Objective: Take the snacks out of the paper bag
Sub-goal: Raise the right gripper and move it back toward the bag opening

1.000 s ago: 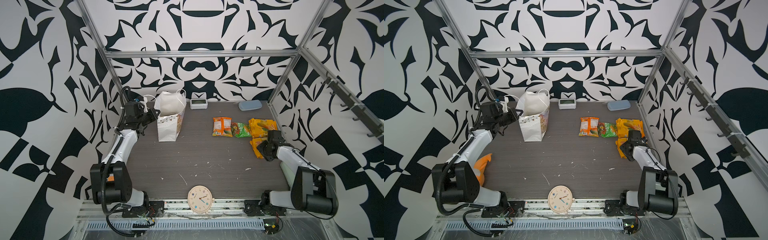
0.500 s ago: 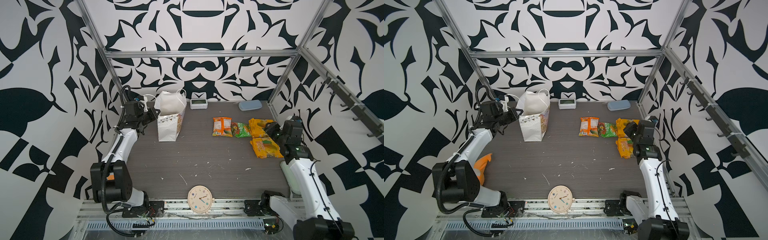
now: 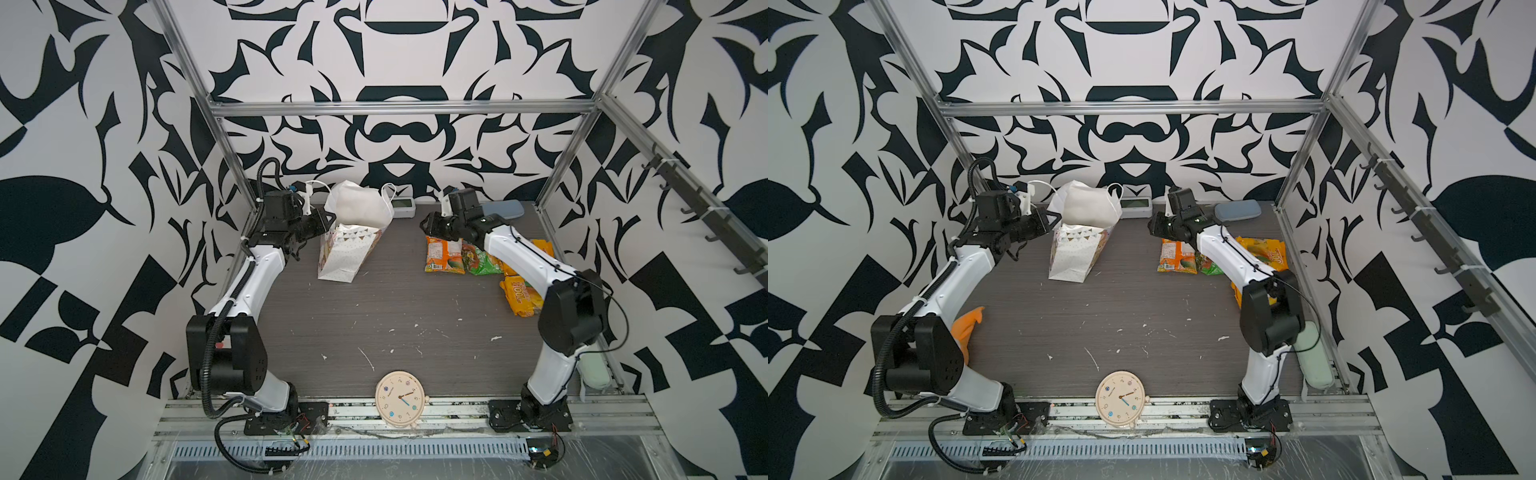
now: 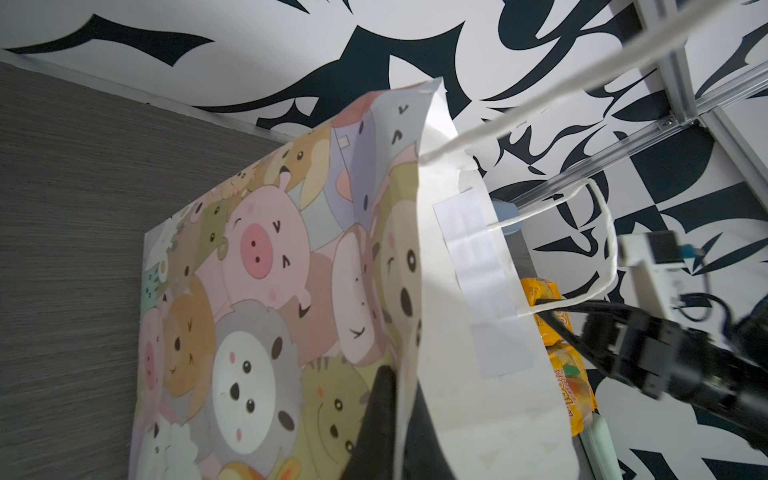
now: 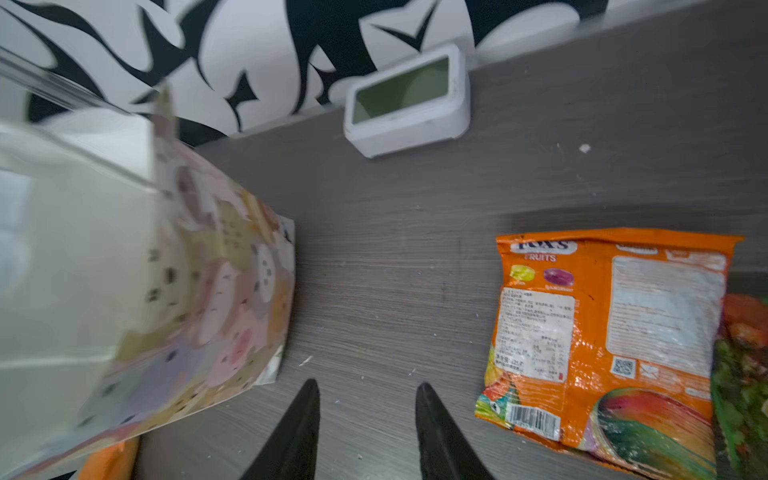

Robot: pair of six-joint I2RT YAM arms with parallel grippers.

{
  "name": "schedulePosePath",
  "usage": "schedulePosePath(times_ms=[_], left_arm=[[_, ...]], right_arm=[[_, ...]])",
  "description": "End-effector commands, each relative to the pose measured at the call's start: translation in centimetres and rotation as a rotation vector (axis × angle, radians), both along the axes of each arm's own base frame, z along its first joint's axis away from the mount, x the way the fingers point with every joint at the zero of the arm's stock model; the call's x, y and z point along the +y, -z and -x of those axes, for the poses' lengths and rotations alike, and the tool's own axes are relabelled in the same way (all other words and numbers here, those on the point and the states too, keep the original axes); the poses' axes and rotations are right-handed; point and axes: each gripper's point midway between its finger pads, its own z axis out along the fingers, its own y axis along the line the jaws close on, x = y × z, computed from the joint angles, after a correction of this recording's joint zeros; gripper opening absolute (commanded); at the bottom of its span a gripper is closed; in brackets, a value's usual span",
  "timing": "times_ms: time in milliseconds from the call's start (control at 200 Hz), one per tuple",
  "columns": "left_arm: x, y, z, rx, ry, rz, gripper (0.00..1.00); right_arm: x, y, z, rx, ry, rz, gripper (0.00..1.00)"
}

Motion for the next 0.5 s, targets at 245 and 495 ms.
schedulePosePath(times_ms=[245,495], left_arm=[[-3.9,-1.9,-0.1,-0.038,0.137,0.0,0.0],[-6.6,-2.9,0.4,-0.086,0.249,-0.043,0.0]], right_arm=[[4.3,-0.1,-2.0,-0.017,-0.081,-0.126,0.34],[6.8,-3.6,1.1,-0.124,-0.224,-0.259,0.31]])
